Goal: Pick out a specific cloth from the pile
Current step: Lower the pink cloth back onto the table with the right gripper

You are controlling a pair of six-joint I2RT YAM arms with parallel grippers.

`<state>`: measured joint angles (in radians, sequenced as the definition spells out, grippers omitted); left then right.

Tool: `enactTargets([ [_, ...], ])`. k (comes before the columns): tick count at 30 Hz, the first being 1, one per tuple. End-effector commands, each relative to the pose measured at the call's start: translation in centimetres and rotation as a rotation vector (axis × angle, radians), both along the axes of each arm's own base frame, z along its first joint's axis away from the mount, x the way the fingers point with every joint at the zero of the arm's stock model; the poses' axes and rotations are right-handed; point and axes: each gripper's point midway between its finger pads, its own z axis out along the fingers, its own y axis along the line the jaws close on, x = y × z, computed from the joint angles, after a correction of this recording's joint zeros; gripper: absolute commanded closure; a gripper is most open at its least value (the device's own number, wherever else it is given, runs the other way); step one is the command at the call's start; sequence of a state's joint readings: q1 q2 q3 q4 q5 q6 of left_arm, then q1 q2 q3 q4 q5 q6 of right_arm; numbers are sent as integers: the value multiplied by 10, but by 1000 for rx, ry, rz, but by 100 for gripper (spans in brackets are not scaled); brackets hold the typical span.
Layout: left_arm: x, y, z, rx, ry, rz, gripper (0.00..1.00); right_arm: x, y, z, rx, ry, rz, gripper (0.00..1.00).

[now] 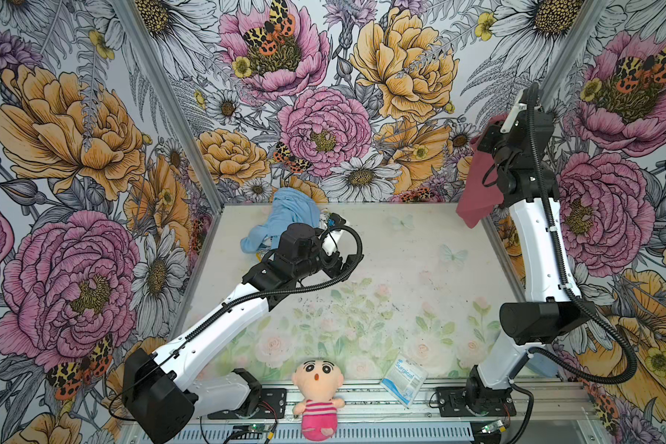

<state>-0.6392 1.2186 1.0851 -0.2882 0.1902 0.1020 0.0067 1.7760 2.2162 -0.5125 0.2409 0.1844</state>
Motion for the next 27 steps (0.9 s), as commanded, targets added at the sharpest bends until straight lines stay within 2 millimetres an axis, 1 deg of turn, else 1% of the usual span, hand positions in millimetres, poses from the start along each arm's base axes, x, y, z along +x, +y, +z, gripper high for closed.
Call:
enactTargets([
  [1,-3,0,12,-49,-20,9,1,27,10,-52,-3,109,70,100],
  [3,-6,0,13,-55,-19,5,1,44,21,-79,43,137,123,100],
  [5,-8,1,14,-61,-17,8,1,60,36,-99,99,140,194,100],
  [7,-10,2,12,-64,-12,11,1,75,52,-115,138,141,250,100],
  [10,-12,7,8,-62,-8,29,1,89,81,-122,162,134,318,100],
  [11,-12,9,7,-63,-8,37,1,92,88,-125,172,133,325,100],
  [13,-13,12,5,-60,-9,49,1,96,92,-129,198,132,321,100],
  [15,-13,14,2,-58,-4,57,1,96,86,-134,217,139,291,100],
  [18,-12,14,0,-55,-2,57,1,89,62,-144,212,160,205,100],
  [21,-9,11,-1,-53,0,53,1,73,34,-155,200,192,141,100],
  [23,-6,6,-2,-53,4,43,1,58,17,-166,186,223,104,100],
  [27,-1,-4,-2,-59,13,15,1,33,-9,-193,115,296,29,100],
])
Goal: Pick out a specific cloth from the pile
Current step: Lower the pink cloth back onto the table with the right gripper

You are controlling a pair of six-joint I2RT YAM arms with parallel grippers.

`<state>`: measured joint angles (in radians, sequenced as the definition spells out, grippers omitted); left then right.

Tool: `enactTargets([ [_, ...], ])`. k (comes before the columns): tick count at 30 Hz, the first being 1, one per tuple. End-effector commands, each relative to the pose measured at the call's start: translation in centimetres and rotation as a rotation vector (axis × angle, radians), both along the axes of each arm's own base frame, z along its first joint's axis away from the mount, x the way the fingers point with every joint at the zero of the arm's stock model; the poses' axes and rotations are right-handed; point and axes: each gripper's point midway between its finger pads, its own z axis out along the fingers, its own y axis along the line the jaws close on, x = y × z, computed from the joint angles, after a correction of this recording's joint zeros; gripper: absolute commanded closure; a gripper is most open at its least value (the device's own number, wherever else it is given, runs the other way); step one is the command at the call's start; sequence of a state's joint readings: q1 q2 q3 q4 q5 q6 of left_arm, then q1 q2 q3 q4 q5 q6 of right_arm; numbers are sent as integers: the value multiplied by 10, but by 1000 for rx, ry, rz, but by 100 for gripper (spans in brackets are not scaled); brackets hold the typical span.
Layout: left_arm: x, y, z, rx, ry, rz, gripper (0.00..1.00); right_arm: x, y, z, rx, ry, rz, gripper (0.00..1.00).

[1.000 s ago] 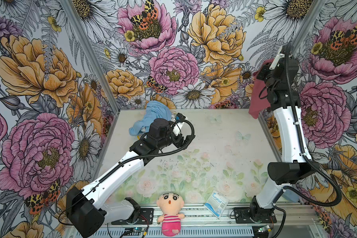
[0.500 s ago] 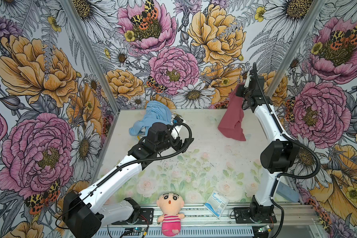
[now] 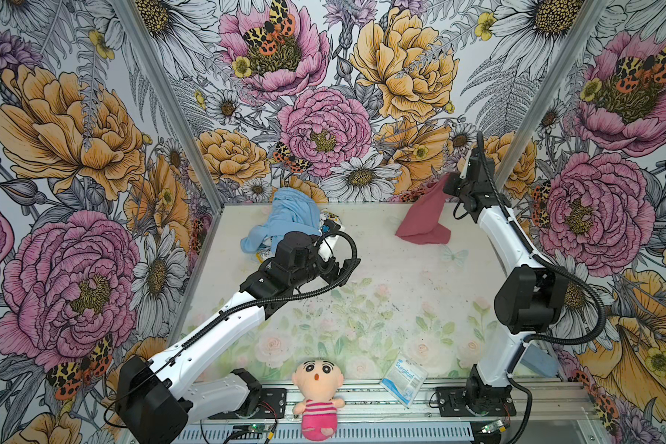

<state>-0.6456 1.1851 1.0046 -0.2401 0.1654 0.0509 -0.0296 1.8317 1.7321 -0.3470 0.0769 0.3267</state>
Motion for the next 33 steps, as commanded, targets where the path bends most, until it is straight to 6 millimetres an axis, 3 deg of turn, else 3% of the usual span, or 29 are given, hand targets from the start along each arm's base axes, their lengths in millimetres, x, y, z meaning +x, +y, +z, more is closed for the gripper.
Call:
enactTargets([
  [1,5,-12,12,-34,-13,-27,1,-19,-21,15,-98,-30,-60,100],
  [6,7,-22,12,-35,-4,-52,1,-23,-38,-13,-146,37,-90,100],
  [9,6,-23,12,-36,-3,-51,1,-12,-29,-27,-143,55,-44,100],
  [16,3,-12,14,-28,-10,-16,1,23,42,-51,-136,65,100,100],
  [20,1,-4,14,-17,-15,10,1,33,84,-60,-72,63,193,100],
  [23,1,-3,13,-15,-12,16,1,37,102,-74,10,82,232,100],
  [28,2,-6,12,-17,-7,8,1,29,96,-107,73,147,189,100],
  [33,7,-11,11,-14,-9,1,1,12,56,-125,269,115,112,100],
])
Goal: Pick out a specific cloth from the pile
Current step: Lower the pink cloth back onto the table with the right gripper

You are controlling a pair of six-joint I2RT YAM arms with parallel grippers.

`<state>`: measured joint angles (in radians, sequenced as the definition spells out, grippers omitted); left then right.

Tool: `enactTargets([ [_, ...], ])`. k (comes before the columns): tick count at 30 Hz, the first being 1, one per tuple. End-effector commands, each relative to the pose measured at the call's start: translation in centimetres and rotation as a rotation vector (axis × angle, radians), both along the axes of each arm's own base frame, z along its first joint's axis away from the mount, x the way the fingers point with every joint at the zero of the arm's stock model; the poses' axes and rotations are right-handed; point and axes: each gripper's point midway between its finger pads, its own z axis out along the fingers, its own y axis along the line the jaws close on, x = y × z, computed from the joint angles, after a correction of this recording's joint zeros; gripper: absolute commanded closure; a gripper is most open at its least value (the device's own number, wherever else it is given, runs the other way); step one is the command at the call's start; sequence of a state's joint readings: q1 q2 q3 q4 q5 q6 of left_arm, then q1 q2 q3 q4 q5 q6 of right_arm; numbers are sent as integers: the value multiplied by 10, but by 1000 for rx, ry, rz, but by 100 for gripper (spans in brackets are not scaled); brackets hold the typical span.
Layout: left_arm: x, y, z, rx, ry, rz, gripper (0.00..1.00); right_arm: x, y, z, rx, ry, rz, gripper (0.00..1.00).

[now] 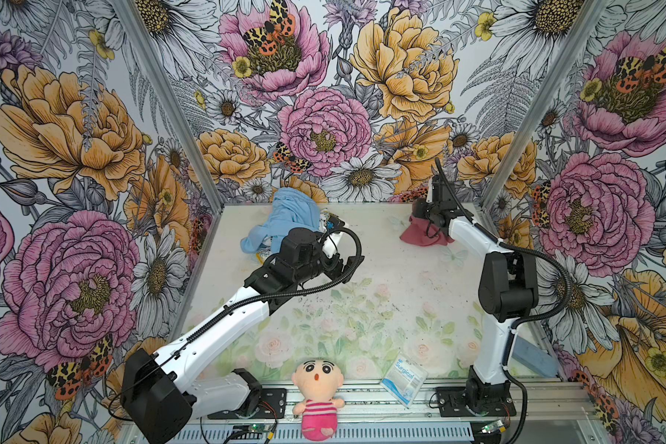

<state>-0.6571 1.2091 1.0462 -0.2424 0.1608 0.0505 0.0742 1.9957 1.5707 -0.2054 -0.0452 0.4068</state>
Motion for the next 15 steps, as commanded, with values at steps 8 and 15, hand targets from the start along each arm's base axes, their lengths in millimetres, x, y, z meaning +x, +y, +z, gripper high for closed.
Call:
enactTargets([
  [8,5,-22,0,-12,15,-37,1,-28,-90,-31,262,-29,-232,100],
  [15,5,-23,-2,-12,13,-38,1,-18,-100,-57,149,54,-239,100],
])
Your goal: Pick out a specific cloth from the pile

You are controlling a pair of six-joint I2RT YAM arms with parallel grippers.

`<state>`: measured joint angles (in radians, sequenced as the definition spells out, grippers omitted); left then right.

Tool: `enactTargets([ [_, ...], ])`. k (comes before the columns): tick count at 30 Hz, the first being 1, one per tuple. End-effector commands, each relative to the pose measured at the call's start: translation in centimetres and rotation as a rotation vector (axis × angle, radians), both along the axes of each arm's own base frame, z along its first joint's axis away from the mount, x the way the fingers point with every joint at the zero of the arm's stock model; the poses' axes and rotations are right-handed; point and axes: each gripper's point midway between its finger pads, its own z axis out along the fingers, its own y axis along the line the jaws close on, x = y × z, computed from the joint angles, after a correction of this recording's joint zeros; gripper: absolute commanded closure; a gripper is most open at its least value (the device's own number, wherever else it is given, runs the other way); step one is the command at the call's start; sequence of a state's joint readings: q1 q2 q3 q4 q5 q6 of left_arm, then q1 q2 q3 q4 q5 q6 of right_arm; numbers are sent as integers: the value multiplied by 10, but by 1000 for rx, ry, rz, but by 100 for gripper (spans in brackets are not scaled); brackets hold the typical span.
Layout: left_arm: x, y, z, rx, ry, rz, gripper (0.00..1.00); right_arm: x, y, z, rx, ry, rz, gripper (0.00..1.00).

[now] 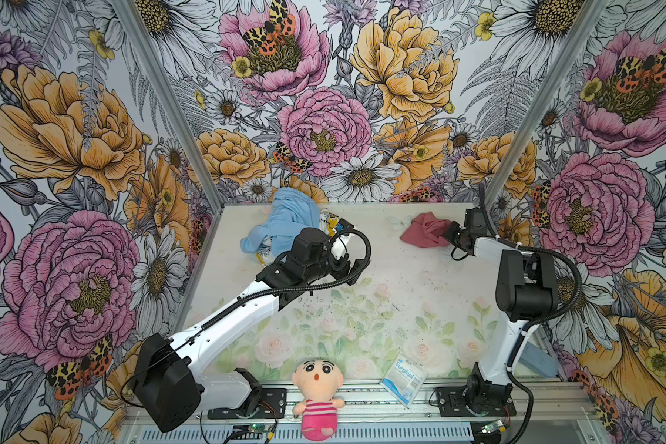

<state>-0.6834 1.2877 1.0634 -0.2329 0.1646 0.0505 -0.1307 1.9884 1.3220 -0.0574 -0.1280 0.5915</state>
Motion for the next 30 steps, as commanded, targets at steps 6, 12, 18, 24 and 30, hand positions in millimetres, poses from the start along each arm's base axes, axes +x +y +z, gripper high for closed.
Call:
enactTargets([
  [6,-1,2,18,-41,-34,13,1,27,8,14,-120,10,47,80],
  [12,-2,3,14,-36,-29,13,1,16,7,10,-214,58,51,28],
  [18,-1,0,13,-39,-27,6,1,-5,-11,26,-255,62,10,17],
  [24,0,-3,9,-39,-13,-1,1,-29,-43,36,-287,78,-82,20],
  [30,1,-4,7,-34,-13,-1,1,-30,-65,13,-198,106,-88,36],
])
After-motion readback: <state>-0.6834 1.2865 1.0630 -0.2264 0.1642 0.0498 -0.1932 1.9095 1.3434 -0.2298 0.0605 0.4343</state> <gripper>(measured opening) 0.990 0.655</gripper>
